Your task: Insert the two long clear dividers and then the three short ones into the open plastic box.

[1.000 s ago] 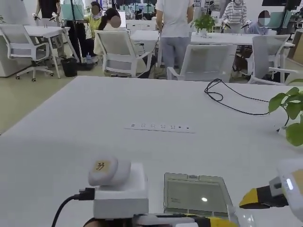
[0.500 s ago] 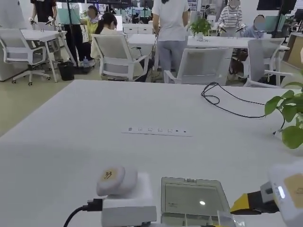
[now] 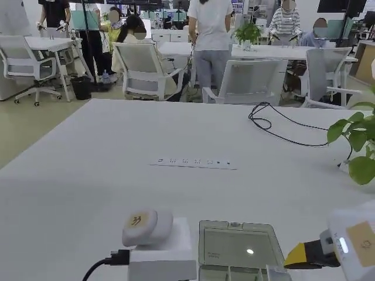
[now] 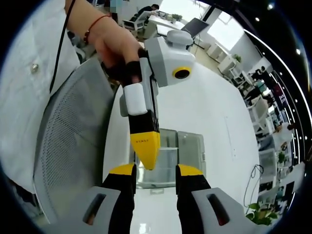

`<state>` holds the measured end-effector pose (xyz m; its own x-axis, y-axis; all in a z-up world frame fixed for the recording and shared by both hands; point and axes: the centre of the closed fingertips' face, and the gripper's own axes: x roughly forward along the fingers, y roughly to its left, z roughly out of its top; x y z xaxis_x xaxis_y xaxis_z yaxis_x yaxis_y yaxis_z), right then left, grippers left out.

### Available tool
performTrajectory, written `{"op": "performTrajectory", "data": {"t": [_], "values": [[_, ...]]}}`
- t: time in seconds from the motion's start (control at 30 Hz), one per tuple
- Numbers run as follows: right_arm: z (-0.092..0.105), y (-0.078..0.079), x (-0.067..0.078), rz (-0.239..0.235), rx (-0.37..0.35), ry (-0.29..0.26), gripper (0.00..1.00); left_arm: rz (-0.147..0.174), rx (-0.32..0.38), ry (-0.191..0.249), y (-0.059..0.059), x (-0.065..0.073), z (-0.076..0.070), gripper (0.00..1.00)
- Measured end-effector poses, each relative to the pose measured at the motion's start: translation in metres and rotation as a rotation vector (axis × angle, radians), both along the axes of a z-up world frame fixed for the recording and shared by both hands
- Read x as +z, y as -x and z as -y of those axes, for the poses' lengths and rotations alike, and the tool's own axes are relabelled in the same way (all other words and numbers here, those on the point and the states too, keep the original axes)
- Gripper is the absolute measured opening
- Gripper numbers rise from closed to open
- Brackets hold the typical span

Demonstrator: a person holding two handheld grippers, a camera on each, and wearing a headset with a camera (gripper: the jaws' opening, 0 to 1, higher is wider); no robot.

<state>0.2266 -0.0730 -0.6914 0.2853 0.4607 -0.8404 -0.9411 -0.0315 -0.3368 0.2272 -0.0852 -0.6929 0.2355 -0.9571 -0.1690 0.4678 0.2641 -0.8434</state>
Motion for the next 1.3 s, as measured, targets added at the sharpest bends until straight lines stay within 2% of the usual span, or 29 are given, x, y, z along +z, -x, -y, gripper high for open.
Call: {"op": "performTrajectory", "data": {"t": [0.6,0.73,0.8,0.83,0.9,0.93,0.97,1.0,1.03,1.07,1.13,1.2,1.23,1.3], "values": [[-0.003,0.000,0.000,0.018,0.014,0.005,0.35,-0.025,0.020,0.005,-0.001,-0.002,-0.002,0.00],[-0.004,-0.001,0.004,0.013,0.002,-0.016,0.37,-0.004,0.019,-0.004,-0.002,-0.002,-0.003,0.00],[-0.003,-0.003,0.009,0.006,-0.004,-0.029,0.38,0.019,0.020,-0.016,-0.003,-0.003,-0.005,0.00],[-0.003,-0.004,0.011,-0.009,-0.013,-0.049,0.38,0.045,0.016,-0.028,-0.003,-0.003,-0.007,0.00],[-0.002,-0.005,0.015,-0.044,-0.034,-0.092,0.38,0.122,-0.007,-0.056,-0.002,-0.003,-0.009,0.00],[-0.002,-0.005,0.019,-0.076,-0.042,-0.124,0.38,0.180,-0.028,-0.079,-0.001,-0.003,-0.009,0.00],[-0.002,-0.005,0.022,-0.097,-0.045,-0.142,0.37,0.215,-0.042,-0.091,0.001,-0.003,-0.009,0.00],[-0.001,-0.005,0.026,-0.131,-0.047,-0.167,0.37,0.268,-0.068,-0.101,0.004,-0.001,-0.009,0.00],[-0.001,-0.005,0.028,-0.154,-0.053,-0.186,0.36,0.308,-0.086,-0.107,0.006,0.001,-0.009,0.00],[0.000,-0.002,0.030,-0.203,-0.047,-0.203,0.35,0.351,-0.110,-0.121,0.009,0.001,-0.009,0.00],[0.002,0.003,0.032,-0.289,-0.039,-0.224,0.31,0.418,-0.145,-0.139,0.014,0.001,-0.009,0.00],[0.002,0.003,0.034,-0.315,-0.034,-0.238,0.30,0.461,-0.166,-0.142,0.017,0.003,-0.009,0.00],[0.002,0.009,0.036,-0.374,-0.020,-0.248,0.28,0.529,-0.196,-0.156,0.021,0.005,-0.009,0.00],[0.000,0.016,0.038,-0.425,0.008,-0.258,0.23,0.605,-0.235,-0.167,0.027,0.007,-0.008,0.00]]}}
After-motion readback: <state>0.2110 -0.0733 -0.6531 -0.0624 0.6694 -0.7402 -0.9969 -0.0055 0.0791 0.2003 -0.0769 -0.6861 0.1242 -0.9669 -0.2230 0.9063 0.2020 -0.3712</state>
